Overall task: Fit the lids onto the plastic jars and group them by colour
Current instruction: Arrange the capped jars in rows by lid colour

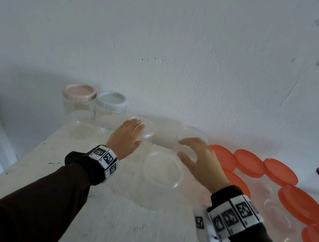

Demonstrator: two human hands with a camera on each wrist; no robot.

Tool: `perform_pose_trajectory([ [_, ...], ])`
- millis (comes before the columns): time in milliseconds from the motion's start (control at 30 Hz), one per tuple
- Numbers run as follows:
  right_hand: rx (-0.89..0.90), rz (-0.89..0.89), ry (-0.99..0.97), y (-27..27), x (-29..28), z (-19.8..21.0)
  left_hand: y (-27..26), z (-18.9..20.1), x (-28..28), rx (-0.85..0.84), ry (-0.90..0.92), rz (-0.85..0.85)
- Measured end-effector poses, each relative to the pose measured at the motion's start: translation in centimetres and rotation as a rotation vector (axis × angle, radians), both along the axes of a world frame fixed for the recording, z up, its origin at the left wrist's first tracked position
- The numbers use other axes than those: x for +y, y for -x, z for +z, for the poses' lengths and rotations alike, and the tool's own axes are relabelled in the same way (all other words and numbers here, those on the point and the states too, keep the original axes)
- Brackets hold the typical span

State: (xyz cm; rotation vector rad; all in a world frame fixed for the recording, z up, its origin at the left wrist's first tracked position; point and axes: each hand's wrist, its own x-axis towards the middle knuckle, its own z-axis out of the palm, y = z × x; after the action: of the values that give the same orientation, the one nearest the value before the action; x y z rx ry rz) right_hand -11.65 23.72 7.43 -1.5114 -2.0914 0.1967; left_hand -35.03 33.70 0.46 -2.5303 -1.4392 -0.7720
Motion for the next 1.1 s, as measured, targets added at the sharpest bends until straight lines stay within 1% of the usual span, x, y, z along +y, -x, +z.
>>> perform_pose_trajectory([
  [33,-0.028,-0.072,0.019,-0.3,0.9,0.1,0.1,0.0,0.1,0.002,0.000,0.002],
  [133,-0.121,-0.238,0.171,-0.9,3.3,0.1,0.2,0.1,0.3,-0.007,-0.004,0.012],
  [233,-0.156,-0.291,0.270,-1.2,5.1,-0.2,0.2,0.1,0.6,-0.020,-0.006,0.017],
  [300,-0.147,-0.304,0.309,-1.2,5.8,-0.5,0.3,0.1,0.9,-0.028,-0.005,0.011],
  [367,-0.121,-0.298,0.324,-1.2,6.2,-0.7,0.4,0.1,1.1,-0.035,0.003,0.007],
  [500,-0.090,-0.260,0.267,-1.1,6.5,-0.8,0.5,0.1,1.4,-0.057,0.002,-0.002],
  [700,-0.078,-0.101,0.252,0.0,6.9,-0.7,0.4,0.2,1.9,-0.137,0.052,-0.004],
  [800,-0.071,-0.048,0.260,0.7,7.3,-0.8,0.3,0.1,1.8,-0.157,0.063,-0.001],
  [933,-0.071,-0.013,0.256,1.4,7.8,-0.9,0.4,0.1,1.8,-0.171,0.072,0.000],
  [1100,-0.087,-0.011,0.245,1.6,8.1,-0.8,0.5,0.3,1.8,-0.187,0.098,-0.010],
])
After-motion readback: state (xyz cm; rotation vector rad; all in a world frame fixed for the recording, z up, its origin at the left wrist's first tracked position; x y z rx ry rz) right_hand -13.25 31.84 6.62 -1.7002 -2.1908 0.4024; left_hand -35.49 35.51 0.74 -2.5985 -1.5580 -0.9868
